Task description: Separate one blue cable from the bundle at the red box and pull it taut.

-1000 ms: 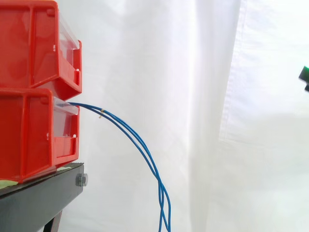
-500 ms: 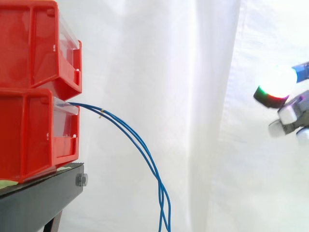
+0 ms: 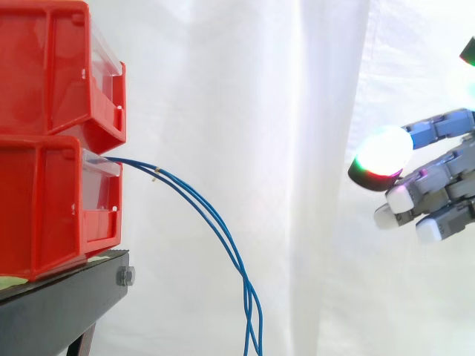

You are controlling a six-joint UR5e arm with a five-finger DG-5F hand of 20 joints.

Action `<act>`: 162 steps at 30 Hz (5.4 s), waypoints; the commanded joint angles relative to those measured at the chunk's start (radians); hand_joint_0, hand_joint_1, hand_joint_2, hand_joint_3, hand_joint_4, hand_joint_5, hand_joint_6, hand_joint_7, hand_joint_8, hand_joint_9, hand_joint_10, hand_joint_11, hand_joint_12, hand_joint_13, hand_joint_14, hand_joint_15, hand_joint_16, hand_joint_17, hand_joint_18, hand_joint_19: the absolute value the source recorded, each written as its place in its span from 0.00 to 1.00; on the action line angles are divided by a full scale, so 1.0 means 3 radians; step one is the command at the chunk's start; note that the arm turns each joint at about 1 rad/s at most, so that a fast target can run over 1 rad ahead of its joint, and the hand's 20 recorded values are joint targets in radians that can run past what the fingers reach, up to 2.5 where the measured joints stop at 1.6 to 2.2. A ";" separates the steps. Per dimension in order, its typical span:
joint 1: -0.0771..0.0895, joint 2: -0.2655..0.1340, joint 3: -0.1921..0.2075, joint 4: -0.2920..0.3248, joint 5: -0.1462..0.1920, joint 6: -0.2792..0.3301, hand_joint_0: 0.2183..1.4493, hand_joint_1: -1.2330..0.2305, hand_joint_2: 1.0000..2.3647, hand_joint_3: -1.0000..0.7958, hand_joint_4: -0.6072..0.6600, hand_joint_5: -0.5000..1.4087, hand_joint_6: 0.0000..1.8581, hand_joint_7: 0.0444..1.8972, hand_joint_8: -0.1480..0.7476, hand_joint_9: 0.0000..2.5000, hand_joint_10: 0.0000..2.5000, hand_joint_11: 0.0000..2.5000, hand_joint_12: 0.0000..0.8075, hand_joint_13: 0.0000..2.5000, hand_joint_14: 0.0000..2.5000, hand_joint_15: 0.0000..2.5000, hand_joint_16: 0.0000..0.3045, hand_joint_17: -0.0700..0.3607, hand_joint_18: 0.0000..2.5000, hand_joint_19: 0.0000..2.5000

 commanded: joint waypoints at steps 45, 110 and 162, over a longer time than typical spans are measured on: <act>-0.0117 -0.1048 0.1023 0.0112 -0.0032 -0.0385 0.26 0.43 0.00 0.30 0.68 0.17 0.27 0.46 0.50 0.29 0.01 0.24 0.41 0.24 0.01 0.16 0.15 0.40 0.19 0.18; -0.0184 -0.1513 0.1232 0.0869 -0.0932 0.0076 0.28 0.41 0.00 0.32 0.66 0.16 0.27 0.48 0.48 0.29 0.01 0.27 0.41 0.26 0.01 0.19 0.15 0.40 0.20 0.21; -0.0255 -0.1621 0.1355 0.1232 -0.1187 0.0623 0.32 0.42 0.01 0.37 0.57 0.18 0.29 0.61 0.50 0.30 0.01 0.29 0.41 0.27 0.01 0.20 0.15 0.40 0.22 0.22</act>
